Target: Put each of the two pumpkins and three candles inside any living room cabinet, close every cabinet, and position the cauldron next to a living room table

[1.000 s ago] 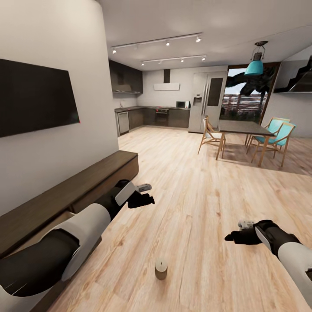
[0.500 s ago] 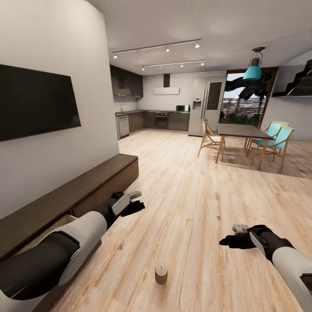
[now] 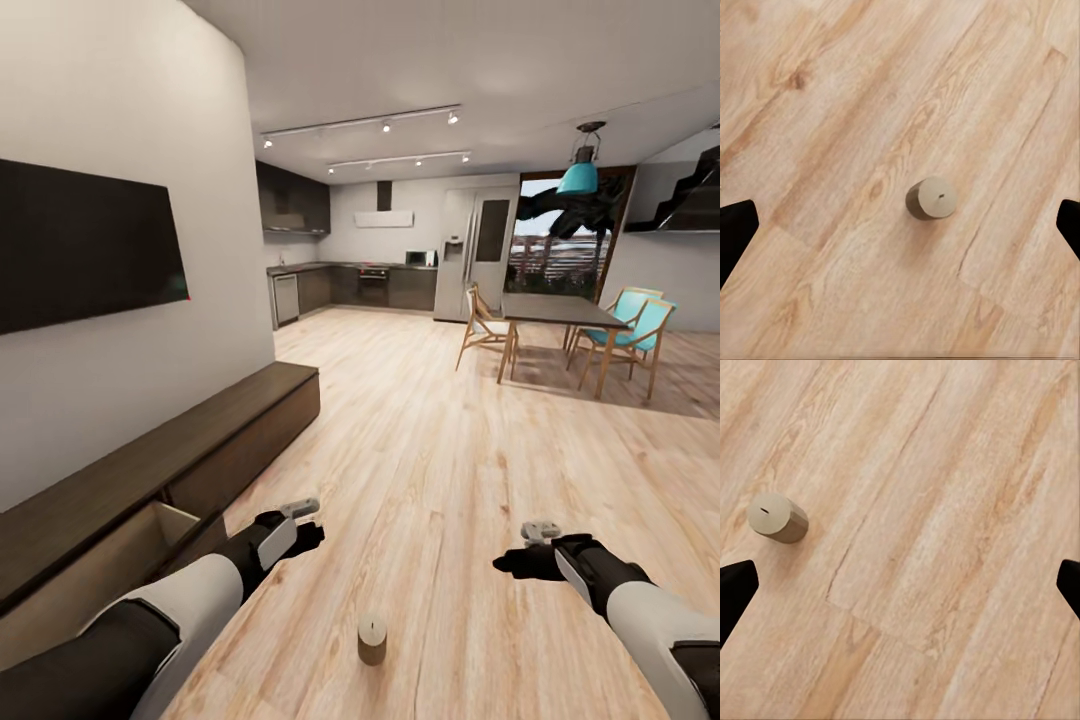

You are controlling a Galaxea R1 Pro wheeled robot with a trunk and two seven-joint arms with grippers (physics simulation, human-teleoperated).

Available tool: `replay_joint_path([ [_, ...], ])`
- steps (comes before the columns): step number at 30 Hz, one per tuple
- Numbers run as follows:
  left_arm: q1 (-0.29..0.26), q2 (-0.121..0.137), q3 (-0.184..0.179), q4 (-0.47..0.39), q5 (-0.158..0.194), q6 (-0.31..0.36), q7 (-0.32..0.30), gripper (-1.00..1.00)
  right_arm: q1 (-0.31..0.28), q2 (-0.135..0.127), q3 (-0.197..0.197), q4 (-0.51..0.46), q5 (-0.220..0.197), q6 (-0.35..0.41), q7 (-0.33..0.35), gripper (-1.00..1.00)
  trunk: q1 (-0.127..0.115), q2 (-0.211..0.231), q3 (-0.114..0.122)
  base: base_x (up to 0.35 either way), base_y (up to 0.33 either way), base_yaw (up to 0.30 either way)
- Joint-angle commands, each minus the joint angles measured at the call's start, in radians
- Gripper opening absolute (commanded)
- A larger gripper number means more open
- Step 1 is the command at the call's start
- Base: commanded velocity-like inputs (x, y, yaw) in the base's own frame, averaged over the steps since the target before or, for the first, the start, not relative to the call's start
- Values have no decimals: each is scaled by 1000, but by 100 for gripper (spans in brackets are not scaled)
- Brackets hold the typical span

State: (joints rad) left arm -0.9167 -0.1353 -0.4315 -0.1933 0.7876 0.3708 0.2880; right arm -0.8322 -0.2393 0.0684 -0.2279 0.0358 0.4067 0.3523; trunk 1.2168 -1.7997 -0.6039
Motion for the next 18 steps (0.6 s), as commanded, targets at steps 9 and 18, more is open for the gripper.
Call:
replay_joint_path([
  [9,55,2,-7,37,-40,-84,-22,100,10,25,7,68,5,-60,-9,100,0,-1,13,0,0,0],
  [18,67,-1,-7,121,-50,-168,-107,100,31,76,7,137,6,-174,-12,100,0,-1,28,0,0,0],
])
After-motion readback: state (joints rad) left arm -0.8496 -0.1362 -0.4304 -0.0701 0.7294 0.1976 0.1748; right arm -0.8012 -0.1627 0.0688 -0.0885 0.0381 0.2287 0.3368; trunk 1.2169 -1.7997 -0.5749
